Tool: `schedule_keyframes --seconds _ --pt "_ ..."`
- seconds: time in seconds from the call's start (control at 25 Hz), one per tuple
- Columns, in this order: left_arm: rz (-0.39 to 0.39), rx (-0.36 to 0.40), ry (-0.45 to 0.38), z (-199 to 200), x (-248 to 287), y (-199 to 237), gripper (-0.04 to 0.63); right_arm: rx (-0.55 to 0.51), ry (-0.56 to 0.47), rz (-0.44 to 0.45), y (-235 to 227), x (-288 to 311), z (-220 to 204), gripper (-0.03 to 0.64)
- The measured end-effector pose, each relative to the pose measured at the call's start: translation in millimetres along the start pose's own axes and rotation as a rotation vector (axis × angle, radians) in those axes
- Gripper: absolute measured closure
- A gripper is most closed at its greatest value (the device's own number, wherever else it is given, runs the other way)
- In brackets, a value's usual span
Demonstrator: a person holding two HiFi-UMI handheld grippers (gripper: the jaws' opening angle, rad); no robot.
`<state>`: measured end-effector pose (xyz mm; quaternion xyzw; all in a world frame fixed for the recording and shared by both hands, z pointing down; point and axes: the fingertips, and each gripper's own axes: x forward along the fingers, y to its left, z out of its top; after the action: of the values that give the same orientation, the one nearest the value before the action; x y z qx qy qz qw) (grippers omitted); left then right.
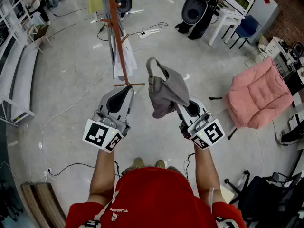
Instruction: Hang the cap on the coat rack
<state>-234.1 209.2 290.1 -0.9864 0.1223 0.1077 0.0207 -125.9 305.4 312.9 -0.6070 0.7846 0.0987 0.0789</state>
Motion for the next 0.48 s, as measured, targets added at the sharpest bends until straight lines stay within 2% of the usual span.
schedule_keyframes --seconds 0.48 --pt "-0.001 0.012 -0.002 6.1 -6.9 -3.0 0.586 0.002 0.025 0.014 0.1 -3.9 -3.7 0.578"
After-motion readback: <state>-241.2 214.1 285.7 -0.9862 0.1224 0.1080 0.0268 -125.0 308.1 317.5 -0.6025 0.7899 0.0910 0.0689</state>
